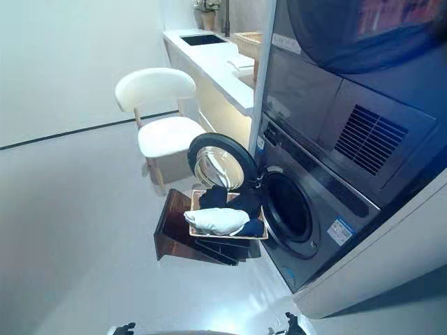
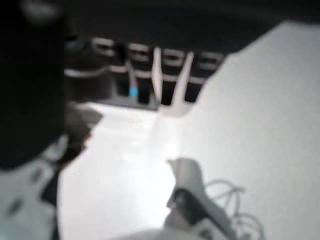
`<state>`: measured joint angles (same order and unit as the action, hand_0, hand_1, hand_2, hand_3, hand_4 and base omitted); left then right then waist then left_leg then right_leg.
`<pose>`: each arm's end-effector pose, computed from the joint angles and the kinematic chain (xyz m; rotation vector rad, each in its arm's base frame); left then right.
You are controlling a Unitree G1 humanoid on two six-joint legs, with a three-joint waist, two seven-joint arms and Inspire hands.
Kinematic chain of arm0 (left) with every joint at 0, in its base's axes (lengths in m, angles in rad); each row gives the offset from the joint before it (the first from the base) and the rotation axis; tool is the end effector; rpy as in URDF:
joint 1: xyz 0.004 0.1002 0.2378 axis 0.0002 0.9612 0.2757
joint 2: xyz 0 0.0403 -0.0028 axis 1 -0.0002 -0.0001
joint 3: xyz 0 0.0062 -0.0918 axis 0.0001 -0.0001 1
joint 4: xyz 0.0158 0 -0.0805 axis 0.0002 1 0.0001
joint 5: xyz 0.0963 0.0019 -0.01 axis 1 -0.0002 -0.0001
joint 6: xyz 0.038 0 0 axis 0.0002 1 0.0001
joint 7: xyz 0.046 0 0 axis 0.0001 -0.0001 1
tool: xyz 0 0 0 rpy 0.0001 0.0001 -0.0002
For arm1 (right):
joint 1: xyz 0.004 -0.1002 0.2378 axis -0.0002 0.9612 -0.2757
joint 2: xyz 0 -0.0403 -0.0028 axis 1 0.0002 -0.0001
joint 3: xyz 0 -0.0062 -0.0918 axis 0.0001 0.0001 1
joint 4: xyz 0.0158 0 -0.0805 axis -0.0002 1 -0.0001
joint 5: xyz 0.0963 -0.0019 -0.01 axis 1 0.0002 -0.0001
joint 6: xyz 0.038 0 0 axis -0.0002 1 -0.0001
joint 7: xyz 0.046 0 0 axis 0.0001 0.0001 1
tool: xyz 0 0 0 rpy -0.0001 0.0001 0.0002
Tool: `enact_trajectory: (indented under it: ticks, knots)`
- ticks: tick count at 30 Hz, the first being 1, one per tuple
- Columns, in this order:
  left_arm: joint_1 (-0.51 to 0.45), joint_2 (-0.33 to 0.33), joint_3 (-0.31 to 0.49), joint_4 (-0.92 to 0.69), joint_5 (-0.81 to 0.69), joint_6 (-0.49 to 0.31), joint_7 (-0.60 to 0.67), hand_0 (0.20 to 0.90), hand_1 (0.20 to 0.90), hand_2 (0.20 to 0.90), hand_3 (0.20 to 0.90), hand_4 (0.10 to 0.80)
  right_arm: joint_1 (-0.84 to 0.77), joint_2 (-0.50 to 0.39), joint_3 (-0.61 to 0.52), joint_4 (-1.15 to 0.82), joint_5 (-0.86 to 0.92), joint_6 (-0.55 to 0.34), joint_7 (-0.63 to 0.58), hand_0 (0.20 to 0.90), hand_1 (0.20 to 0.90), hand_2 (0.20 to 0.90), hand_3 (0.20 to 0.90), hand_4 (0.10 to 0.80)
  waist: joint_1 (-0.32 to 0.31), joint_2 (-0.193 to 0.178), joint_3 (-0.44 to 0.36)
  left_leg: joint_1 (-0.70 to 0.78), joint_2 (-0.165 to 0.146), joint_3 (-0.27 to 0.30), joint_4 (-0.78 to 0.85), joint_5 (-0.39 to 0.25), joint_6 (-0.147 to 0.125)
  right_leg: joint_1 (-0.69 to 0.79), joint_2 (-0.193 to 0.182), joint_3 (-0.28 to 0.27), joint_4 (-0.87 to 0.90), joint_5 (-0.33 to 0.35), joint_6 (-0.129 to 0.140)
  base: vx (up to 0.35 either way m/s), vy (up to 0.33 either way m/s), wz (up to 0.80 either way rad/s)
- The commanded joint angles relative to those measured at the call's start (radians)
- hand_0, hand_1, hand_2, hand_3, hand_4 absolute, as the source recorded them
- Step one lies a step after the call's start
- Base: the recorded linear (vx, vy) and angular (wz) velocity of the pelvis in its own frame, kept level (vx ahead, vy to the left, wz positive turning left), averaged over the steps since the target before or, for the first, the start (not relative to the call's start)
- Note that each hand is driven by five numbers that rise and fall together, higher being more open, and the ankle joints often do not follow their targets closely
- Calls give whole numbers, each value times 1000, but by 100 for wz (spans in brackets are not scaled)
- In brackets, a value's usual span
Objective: Pick up the clothes and place them into the washing machine
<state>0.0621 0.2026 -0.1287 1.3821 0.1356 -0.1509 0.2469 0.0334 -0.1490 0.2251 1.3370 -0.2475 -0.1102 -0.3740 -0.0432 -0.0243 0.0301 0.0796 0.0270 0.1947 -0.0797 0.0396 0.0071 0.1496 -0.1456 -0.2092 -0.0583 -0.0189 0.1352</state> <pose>0.0276 0.2126 -0.1092 0.5063 1.2528 0.1236 0.0434 -0.1879 -0.1119 -0.6791 1.1490 -0.0345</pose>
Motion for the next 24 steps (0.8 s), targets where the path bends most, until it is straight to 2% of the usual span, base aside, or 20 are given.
enact_trajectory:
  ticks: [1,24]
  knots:
    - [-77,-62,18,43,-11,-29,10,900,900,900,900,800,-98,-53,-8,70,-2,-11,-28,900,900,900,900,800,-1,12,0,-4,-46,-45,-8,-44,-25,-62,57,-11,-22,94,-22,0,0,0]
    - [-60,-80,26,52,-39,-19,-21,900,900,900,900,800,-112,-62,6,86,-59,24,-29,900,900,900,900,800,3,22,-6,12,-45,-51,-8,-47,-26,-44,57,-20,-19,85,-26,2,1,2]
